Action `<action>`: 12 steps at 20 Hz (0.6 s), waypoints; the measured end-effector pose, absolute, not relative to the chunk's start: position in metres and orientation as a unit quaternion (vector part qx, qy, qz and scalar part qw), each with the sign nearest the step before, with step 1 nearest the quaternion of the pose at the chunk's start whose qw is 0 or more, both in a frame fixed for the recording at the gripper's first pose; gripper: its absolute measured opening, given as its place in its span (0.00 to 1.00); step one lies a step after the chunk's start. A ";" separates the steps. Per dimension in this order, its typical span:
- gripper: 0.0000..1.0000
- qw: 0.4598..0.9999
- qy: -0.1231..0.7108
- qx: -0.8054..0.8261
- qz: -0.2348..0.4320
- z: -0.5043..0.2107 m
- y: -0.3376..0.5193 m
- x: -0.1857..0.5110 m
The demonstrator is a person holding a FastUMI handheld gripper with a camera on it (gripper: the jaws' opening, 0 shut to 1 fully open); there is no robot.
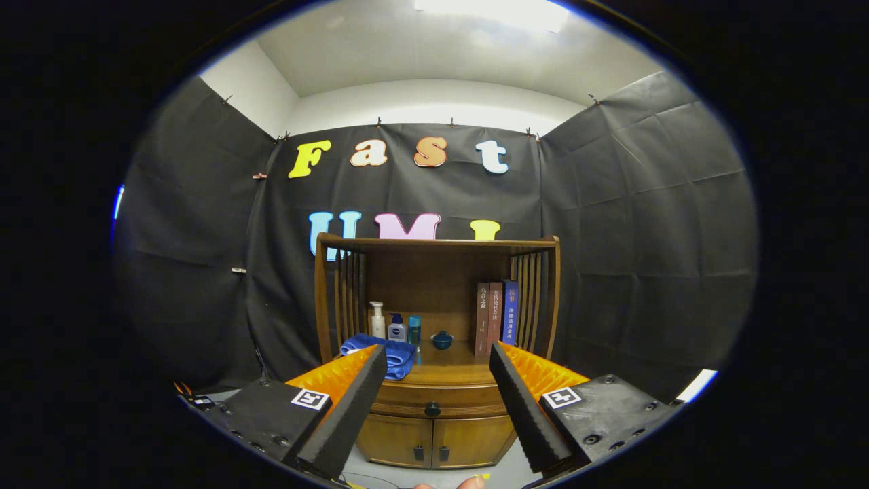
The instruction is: Pull open the drawer, take out the items inside it, and place them on the countertop above the cabinet.
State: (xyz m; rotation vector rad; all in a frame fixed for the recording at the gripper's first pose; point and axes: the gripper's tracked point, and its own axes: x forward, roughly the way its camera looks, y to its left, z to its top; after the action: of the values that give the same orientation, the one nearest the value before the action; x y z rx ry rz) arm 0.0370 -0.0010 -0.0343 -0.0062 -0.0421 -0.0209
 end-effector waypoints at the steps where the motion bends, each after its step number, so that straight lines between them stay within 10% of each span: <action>1: 0.98 1.000 -0.024 -0.009 -0.011 -0.044 0.000 0.047; 12: 0.98 0.999 0.049 -0.004 -0.018 -0.233 0.005 0.173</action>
State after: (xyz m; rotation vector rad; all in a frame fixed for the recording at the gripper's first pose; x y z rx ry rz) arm 0.1731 0.0054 -0.2330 -0.0071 0.0990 -0.0351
